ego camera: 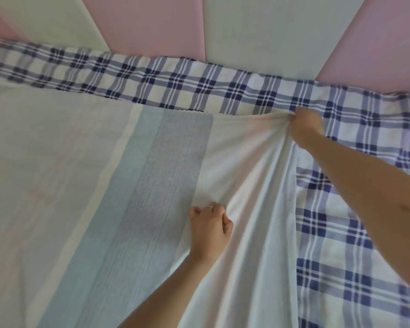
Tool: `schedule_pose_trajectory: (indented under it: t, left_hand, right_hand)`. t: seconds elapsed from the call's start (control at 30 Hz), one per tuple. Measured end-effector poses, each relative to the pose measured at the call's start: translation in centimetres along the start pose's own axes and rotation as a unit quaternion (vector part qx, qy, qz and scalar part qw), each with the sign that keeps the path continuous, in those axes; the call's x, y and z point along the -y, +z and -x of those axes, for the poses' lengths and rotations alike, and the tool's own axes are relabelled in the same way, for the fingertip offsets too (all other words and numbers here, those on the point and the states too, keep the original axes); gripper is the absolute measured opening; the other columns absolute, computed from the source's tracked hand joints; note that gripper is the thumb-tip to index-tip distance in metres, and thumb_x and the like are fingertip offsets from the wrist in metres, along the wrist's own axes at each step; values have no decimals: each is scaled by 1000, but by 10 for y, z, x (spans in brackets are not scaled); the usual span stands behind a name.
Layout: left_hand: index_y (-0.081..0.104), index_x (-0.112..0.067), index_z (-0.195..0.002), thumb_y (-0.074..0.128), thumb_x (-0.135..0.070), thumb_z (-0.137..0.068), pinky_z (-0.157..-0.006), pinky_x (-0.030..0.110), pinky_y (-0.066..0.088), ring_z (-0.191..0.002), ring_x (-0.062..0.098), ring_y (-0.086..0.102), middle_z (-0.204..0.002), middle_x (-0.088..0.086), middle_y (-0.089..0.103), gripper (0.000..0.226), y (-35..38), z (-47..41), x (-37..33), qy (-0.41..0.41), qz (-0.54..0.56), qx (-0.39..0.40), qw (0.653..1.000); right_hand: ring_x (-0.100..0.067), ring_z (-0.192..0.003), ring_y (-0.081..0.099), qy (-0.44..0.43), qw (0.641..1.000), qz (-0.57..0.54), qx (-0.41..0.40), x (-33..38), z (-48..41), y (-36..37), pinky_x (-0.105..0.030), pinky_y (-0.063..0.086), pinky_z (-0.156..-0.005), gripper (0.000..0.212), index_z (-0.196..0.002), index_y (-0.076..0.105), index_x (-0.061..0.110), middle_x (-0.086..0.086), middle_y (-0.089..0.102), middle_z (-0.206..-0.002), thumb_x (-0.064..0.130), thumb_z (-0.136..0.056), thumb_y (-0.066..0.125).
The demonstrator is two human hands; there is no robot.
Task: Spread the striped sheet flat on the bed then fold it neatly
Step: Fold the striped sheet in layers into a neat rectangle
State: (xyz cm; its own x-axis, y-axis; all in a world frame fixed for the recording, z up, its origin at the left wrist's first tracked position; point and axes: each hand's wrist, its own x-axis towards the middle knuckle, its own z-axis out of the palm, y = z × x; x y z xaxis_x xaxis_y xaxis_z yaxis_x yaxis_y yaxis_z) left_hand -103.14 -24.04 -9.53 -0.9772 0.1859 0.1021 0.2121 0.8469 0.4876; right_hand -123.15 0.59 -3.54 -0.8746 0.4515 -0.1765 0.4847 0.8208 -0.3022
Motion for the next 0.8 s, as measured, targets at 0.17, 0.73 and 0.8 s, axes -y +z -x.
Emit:
schedule_pose_trajectory:
  t: [0.17,0.73,0.8]
  left_hand:
    - [58,-25,-73,42,-30,-75,-84,38,26,-79,20,58,-84,-4,60,16,14,-18,26,37,-63,-3,997]
    - [49,-16,-134,42,-45,-76,-111,61,14,-129,25,44,-142,8,45,65,33,-35,34,-71,-186,31,980]
    - [49,-16,-134,42,-45,-76,-112,60,13,-129,25,42,-143,9,44,65,33,-37,34,-70,-189,30,979]
  right_hand:
    - [-35,-94,59,-15,999,40,-17,-7,-5,18,-34,41,-70,25,-107,59,5,-19,61,-105,10,-99,36]
    - [-20,-77,50,-143,988,-24,-47,-62,-52,47,-29,30,-60,33,-88,59,9,-5,59,-90,36,-99,43]
    - [-24,-81,56,-134,988,-45,-60,-65,-53,54,-29,33,-61,34,-93,61,10,-5,63,-91,39,-98,44]
